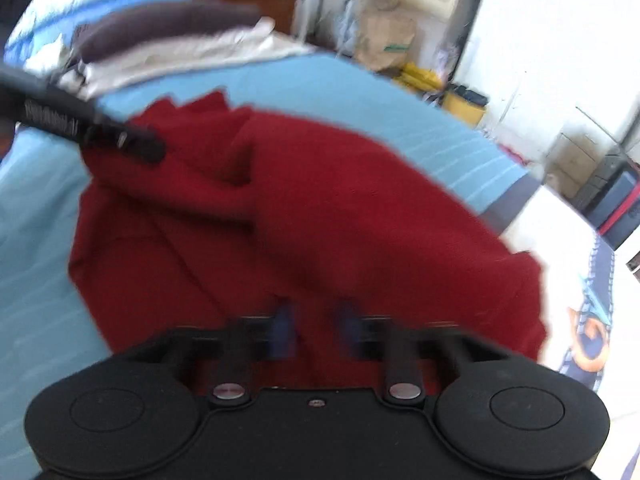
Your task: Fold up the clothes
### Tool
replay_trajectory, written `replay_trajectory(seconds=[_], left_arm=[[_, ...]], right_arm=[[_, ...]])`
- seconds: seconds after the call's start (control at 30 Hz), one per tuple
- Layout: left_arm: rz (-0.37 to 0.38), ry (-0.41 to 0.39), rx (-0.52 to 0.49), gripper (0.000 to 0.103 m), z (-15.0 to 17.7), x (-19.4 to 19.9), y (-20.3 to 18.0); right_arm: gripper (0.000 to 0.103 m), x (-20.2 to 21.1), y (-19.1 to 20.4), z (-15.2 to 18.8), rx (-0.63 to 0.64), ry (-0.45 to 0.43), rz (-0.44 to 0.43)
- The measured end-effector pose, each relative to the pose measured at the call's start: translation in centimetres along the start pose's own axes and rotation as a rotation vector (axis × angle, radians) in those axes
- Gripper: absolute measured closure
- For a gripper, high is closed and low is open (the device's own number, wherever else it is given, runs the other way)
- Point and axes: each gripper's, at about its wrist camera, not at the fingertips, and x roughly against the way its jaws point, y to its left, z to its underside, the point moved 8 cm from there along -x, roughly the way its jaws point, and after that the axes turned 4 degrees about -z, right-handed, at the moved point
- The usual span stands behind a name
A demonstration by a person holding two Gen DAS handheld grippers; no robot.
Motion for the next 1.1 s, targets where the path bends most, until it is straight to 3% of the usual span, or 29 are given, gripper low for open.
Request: replay_trajectory(seconds=[0.03, 0.1, 0.2, 0.3, 0.5, 0.6, 0.67, 0.7, 0.73, 0.77, 0.83, 0.93, 1.03, 1.1], left_arm=[[0.011, -0.016, 0.013, 0.082, -0.2, 0.3, 0.2], [0.027, -0.058, 0.023, 0.070, -0.8, 1.1, 0.4], [-0.018, -0.119, -0.010, 0.057, -1.3, 2.1, 0.2], [-0.047, -0.125, -0.066, 0.048, -1.2, 2.2, -0.5], [0.003, -0.048, -0.125, 0.038, 0.0, 0.7, -2.1], [0.032, 0.000, -0.140, 0.037, 0.7, -0.2, -2.8], [0.066, 0.051, -0.089, 0.037, 1.3, -1.0, -2.5], [0.085, 0.080, -0.052, 0.046, 1.7, -1.4, -2.2], [0.090, 0.101, -0.032, 0.061, 1.9, -1.7, -1.8], [0.068, 0.118, -0.039, 0.103, 2.1, -1.9, -1.6], [-0.022, 0.089, -0.068, 0.102, 2.1, -1.3, -0.9], [-0.130, -0.053, -0.081, 0.102, 0.4, 1.7, 0.2], [-0.178, -0.138, -0.058, 0.102, -0.5, 4.9, 1.6], [-0.181, -0.074, -0.032, 0.102, 0.5, 4.5, 2.4]], right_arm=[[0.102, 1.0, -1.0, -0.3, -0.058, -0.025, -0.009], [0.102, 3.7, -2.7, -1.0, -0.161, -0.087, -0.021], [0.103, 7.6, -4.9, -1.3, -0.269, -0.191, -0.024], [0.103, 9.4, -7.1, -0.4, -0.344, -0.215, 0.021], [0.102, 9.4, -10.8, 1.1, -0.539, -0.213, 0.026], [0.102, 8.8, -10.5, 1.1, -0.542, -0.211, 0.006], [0.101, 8.5, -9.3, 1.0, -0.519, -0.204, -0.042], [0.101, 8.5, -8.4, 1.0, -0.507, -0.197, -0.092], [0.102, 8.4, -7.5, 0.9, -0.495, -0.184, -0.148], [0.102, 8.2, -6.7, 0.9, -0.477, -0.167, -0.181], [0.102, 7.5, -5.5, 1.1, -0.418, -0.118, -0.149], [0.102, 6.4, -5.2, 1.8, -0.373, -0.045, -0.085], [0.093, 6.3, -6.0, 2.8, -0.423, -0.016, -0.082], [0.093, 6.4, -6.7, 3.5, -0.460, -0.005, -0.079]])
